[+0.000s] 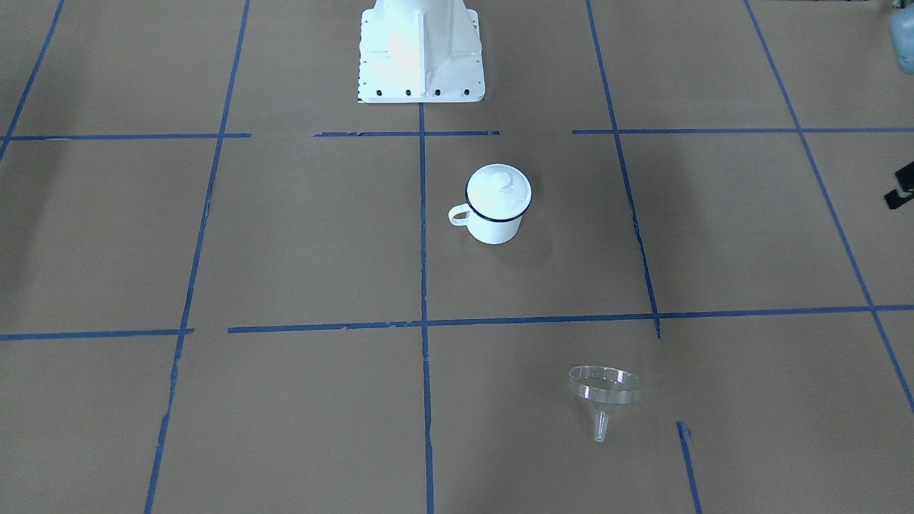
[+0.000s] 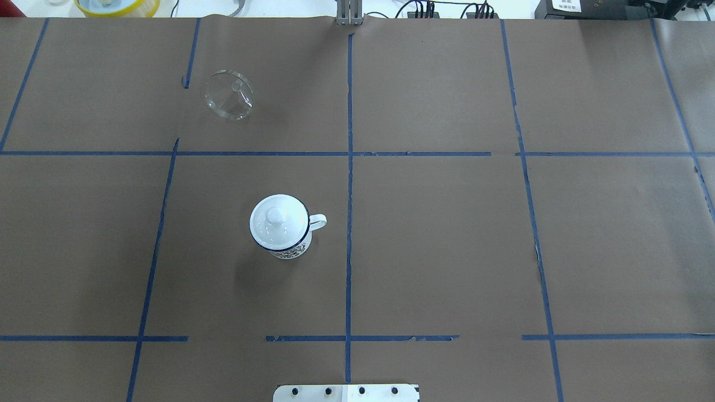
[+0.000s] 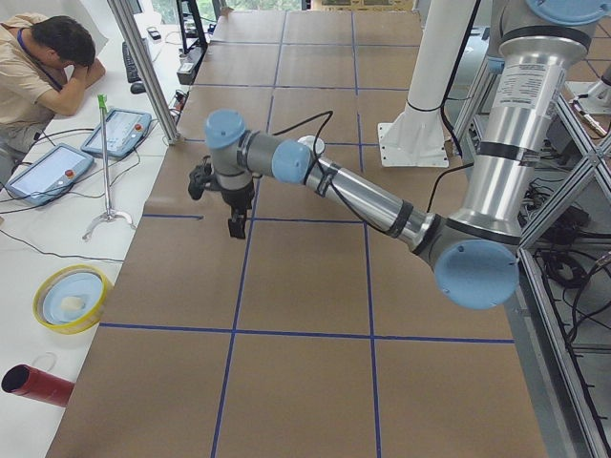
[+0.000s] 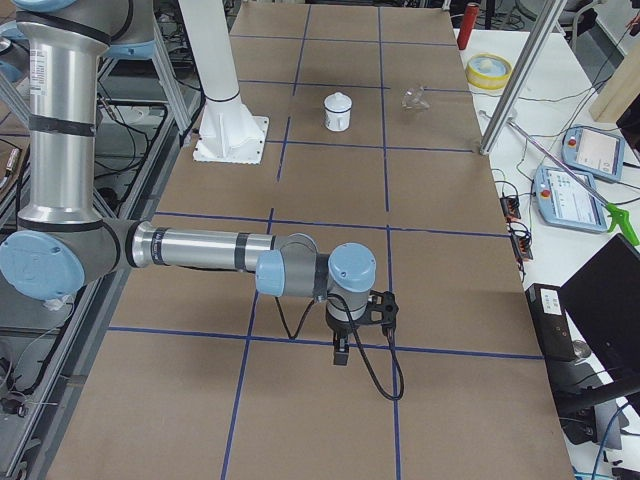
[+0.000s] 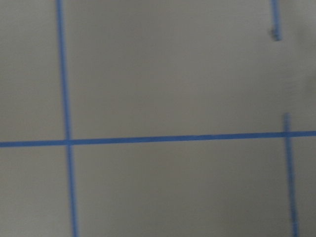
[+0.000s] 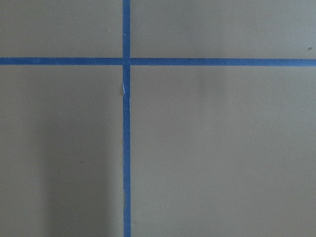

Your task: Remove funnel from cup

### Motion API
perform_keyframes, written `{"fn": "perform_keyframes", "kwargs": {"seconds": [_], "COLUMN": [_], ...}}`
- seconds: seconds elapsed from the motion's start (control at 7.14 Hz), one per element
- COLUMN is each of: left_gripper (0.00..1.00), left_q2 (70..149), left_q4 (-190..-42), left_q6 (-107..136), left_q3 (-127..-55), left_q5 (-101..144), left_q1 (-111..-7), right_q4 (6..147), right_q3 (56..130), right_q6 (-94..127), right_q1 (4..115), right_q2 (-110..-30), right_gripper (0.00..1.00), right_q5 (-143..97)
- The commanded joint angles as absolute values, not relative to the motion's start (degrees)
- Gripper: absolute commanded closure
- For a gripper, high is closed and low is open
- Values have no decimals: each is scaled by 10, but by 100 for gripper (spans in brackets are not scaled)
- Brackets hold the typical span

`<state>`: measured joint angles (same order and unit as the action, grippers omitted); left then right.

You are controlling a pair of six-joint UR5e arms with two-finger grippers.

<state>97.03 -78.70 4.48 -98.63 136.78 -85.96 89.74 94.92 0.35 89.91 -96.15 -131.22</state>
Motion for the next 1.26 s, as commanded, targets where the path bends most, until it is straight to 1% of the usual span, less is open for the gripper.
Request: {"fn": "perform_keyframes", "kwargs": {"seconds": [0.0,0.14,0.28,0.42,0.56,0.84,1.12], "left_gripper": [0,0,0,0,0,0,0], "left_q2": [892,872,872,872,874,871,872], "left_q4": [-802,-803,-804,-815,-821,-860,-857], "left_q6": [-63,-65,-67,-65,-66,-126,-120], "left_q3": [-915,-924,-931,-953,-958,-955,-951], "left_q5": [1372,1373,1372,1371,1370,1370,1372], "left_q1": [-903,-904,-924,-929,-929,-929,-927], "right_q4": [897,897,897,897,897,897,897], "right_q3": [949,949,949,949,949,949,949], "right_q6": [4,4,4,4,4,4,4], "right_q1": [899,899,899,899,899,899,899], "right_q2": [-962,-962,-962,-962,-962,-962,-962], "right_gripper": [0,0,0,0,0,0,0], "right_q5": [-1312,-1312,-1312,-1312,-1312,-1312,-1312]}}
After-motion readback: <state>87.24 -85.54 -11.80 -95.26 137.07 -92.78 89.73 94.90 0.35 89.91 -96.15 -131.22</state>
